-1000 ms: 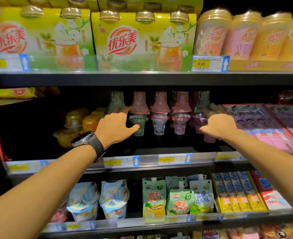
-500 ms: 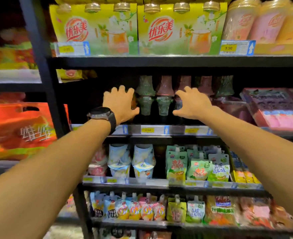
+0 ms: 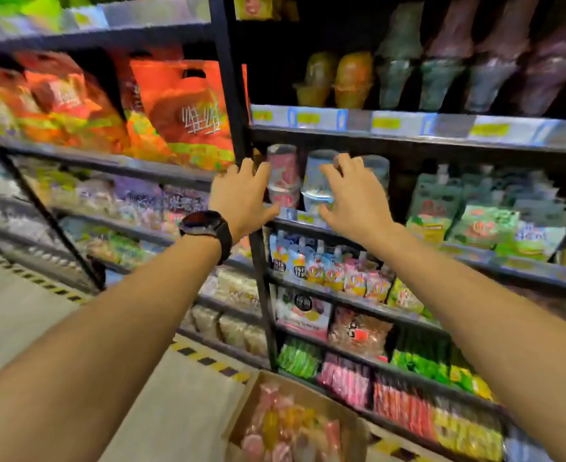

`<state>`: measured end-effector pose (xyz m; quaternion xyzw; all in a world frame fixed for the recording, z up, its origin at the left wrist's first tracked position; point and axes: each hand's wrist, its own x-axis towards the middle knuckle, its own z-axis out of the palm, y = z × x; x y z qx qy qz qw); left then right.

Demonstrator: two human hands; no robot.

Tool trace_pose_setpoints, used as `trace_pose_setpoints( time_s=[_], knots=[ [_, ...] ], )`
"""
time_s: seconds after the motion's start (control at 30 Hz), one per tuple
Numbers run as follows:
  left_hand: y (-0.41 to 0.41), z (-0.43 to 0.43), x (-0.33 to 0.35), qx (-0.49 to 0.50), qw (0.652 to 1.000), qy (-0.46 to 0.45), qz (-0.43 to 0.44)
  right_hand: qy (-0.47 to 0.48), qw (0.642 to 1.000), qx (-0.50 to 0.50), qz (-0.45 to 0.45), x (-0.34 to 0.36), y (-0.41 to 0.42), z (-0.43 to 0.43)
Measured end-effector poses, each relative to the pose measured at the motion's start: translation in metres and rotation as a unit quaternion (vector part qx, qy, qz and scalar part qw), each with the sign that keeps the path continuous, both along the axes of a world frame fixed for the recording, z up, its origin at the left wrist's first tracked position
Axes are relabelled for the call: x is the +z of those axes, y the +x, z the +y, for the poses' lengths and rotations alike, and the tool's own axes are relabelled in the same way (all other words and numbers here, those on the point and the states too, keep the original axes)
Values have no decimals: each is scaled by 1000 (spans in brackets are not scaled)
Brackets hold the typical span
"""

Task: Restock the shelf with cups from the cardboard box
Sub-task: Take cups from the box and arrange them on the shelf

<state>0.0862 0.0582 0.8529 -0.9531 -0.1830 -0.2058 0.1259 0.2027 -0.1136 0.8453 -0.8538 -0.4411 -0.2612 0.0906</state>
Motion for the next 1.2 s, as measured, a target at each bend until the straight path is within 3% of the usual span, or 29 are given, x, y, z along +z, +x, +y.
trace_pose_setpoints(
  time_s=[0.17, 0.47, 0.8, 1.2],
  knots=[
    [-39, -3, -74, 48, 994, -40, 85, -91, 991, -30, 94, -83, -25, -21],
    [-62, -4, -197, -2, 970, -113, 216, -185, 953, -94, 222, -193, -63, -23],
    [-100, 28, -358, -14, 899, -173, 403, -245, 851, -176, 431, -357, -112, -10],
    [-100, 13, -637, -34, 867, -241, 435, -287, 814, -183, 471, -623, -104, -19]
  ],
)
